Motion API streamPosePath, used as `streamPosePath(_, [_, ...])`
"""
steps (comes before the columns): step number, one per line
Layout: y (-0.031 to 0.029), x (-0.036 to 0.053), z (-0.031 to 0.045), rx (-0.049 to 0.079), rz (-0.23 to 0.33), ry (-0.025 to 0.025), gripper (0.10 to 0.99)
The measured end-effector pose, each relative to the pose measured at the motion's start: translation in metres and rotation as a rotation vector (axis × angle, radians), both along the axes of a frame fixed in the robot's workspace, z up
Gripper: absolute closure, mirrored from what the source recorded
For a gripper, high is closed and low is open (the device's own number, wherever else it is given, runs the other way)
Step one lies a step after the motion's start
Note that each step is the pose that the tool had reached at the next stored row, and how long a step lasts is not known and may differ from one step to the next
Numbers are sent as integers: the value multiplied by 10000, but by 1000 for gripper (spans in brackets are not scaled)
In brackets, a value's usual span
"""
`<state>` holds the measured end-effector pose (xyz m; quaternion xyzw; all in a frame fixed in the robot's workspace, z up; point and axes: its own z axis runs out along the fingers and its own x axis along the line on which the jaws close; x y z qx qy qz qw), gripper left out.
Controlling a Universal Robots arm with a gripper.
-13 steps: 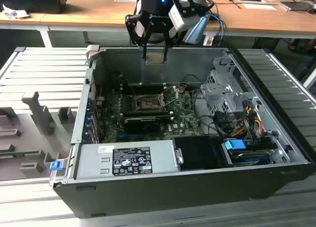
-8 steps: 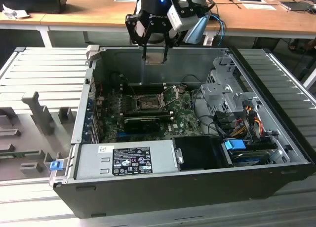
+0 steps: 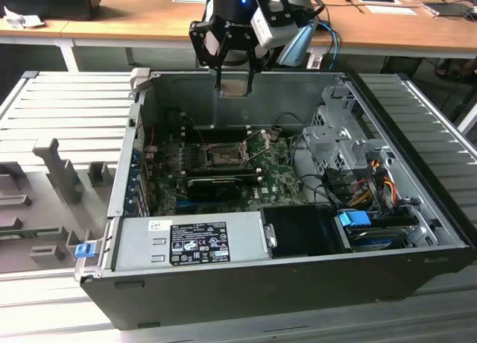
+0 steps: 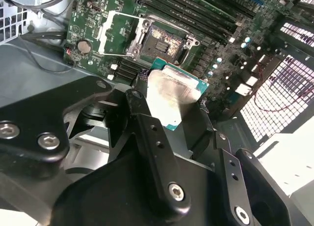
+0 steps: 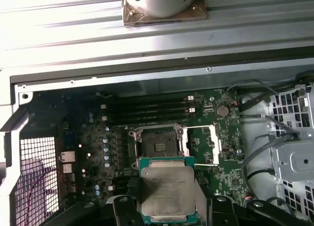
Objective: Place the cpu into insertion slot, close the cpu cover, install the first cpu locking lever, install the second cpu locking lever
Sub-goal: 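Place the cpu into insertion slot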
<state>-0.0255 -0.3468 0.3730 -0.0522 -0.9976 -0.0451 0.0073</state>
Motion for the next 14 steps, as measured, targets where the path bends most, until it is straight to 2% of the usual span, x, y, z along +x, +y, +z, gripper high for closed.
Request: streamPosePath(14, [0,0,0,0,-709,0,561])
